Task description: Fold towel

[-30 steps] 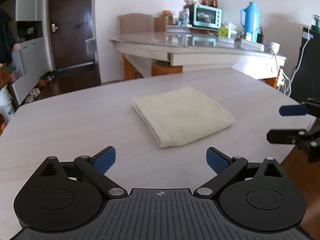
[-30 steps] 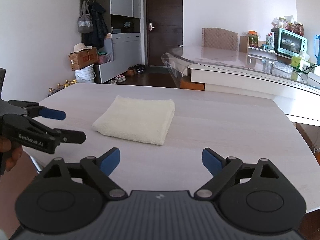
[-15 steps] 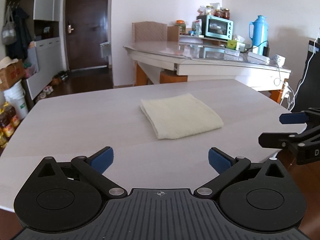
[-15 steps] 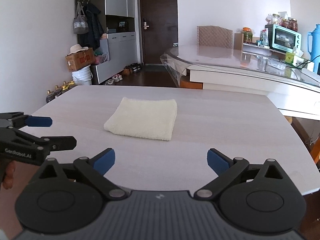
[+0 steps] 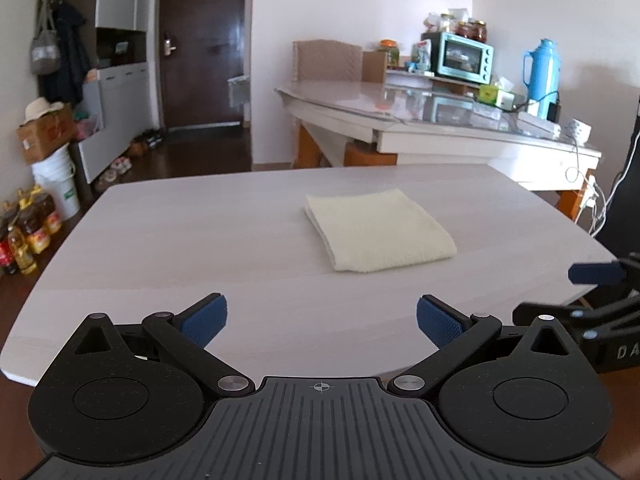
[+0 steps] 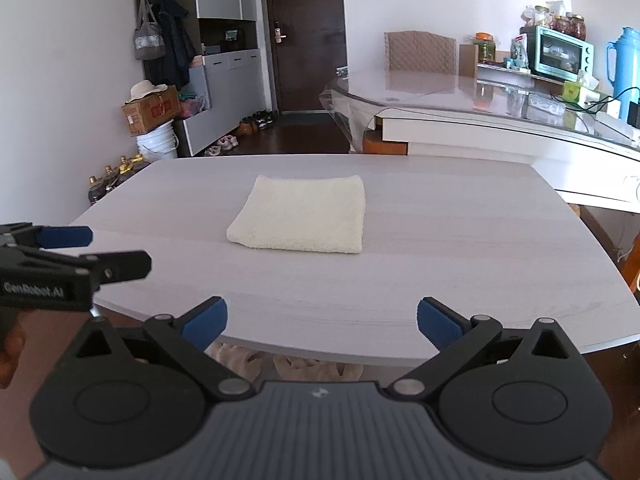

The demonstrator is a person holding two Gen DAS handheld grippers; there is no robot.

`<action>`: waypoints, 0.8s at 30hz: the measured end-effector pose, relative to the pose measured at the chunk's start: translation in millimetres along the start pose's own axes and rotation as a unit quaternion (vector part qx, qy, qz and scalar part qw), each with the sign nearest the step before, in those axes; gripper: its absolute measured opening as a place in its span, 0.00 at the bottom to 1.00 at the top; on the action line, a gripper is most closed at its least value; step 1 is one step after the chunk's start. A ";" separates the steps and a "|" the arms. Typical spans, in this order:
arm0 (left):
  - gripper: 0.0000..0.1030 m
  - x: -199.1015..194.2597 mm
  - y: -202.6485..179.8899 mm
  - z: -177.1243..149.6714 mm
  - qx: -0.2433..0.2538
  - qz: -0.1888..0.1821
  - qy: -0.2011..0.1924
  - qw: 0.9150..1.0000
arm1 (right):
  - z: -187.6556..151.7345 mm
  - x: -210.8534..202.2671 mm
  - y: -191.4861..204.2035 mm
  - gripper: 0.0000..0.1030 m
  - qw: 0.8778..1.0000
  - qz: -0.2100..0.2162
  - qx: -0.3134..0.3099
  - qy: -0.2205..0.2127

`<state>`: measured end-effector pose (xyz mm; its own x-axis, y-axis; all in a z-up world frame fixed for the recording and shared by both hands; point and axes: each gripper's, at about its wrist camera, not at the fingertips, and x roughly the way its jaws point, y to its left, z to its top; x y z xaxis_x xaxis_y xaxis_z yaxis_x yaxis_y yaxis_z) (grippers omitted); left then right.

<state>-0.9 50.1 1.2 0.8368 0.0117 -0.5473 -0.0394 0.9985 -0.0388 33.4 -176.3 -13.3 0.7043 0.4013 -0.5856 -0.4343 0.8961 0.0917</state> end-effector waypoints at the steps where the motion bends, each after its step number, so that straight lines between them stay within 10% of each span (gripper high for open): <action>1: 1.00 -0.5 -1.0 0.3 0.003 -0.001 0.001 1.000 | -0.5 -0.4 -0.2 0.99 1.000 -0.001 0.001 0.001; 24: 1.00 4.0 -8.0 -19.1 -0.002 0.014 0.022 1.000 | 0.1 -1.7 0.2 0.99 1.000 -0.005 0.001 -0.003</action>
<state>-7.6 41.1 -16.7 0.8108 0.0376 -0.5841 -0.0649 0.9975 -0.0260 32.1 -176.8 -12.2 0.7114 0.3939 -0.5820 -0.4269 0.9001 0.0874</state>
